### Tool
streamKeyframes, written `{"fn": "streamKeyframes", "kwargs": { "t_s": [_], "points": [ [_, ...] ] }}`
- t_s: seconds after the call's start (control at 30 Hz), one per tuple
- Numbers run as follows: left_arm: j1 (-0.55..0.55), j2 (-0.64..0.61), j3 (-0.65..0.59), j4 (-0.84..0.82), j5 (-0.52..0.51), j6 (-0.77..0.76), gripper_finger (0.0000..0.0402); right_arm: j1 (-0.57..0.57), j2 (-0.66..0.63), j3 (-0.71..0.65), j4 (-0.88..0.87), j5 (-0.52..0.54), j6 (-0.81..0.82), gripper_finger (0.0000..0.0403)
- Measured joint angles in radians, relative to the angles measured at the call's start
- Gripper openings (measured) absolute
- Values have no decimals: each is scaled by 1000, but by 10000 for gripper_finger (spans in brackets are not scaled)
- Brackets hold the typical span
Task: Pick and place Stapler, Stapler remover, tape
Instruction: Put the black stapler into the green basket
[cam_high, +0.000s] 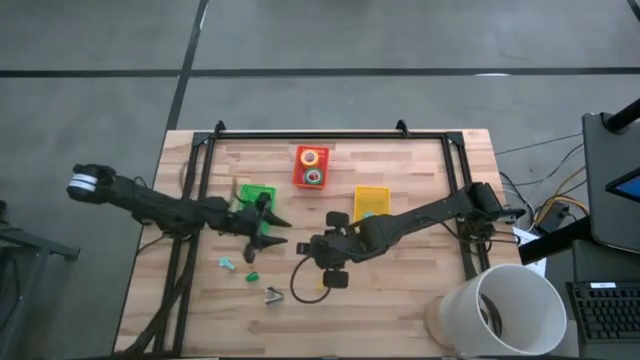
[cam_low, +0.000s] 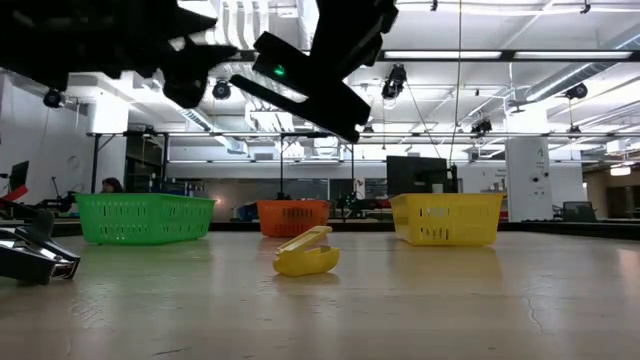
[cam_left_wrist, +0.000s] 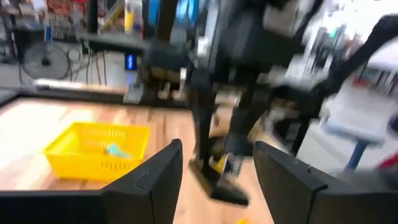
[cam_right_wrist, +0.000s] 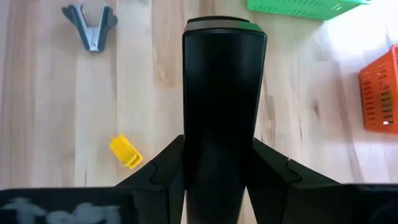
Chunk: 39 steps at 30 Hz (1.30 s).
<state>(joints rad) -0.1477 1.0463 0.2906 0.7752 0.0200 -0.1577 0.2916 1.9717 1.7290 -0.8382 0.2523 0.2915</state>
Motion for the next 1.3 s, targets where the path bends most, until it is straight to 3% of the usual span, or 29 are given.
{"fn": "streamKeyframes", "kwargs": {
  "t_s": [0.17,0.4,0.53,1.3],
  "points": [
    [-7,136,95,-6,-13,83,202,-8,0,-1,-2,-1,17,125],
    [-14,203,198,-68,59,83,202,-17,0,-10,-36,-6,49,125],
    [-14,239,223,-104,19,79,202,-19,0,-11,-31,-9,46,124],
    [-15,302,263,-129,23,75,189,-48,1,-9,21,-14,23,124]
  ]
}}
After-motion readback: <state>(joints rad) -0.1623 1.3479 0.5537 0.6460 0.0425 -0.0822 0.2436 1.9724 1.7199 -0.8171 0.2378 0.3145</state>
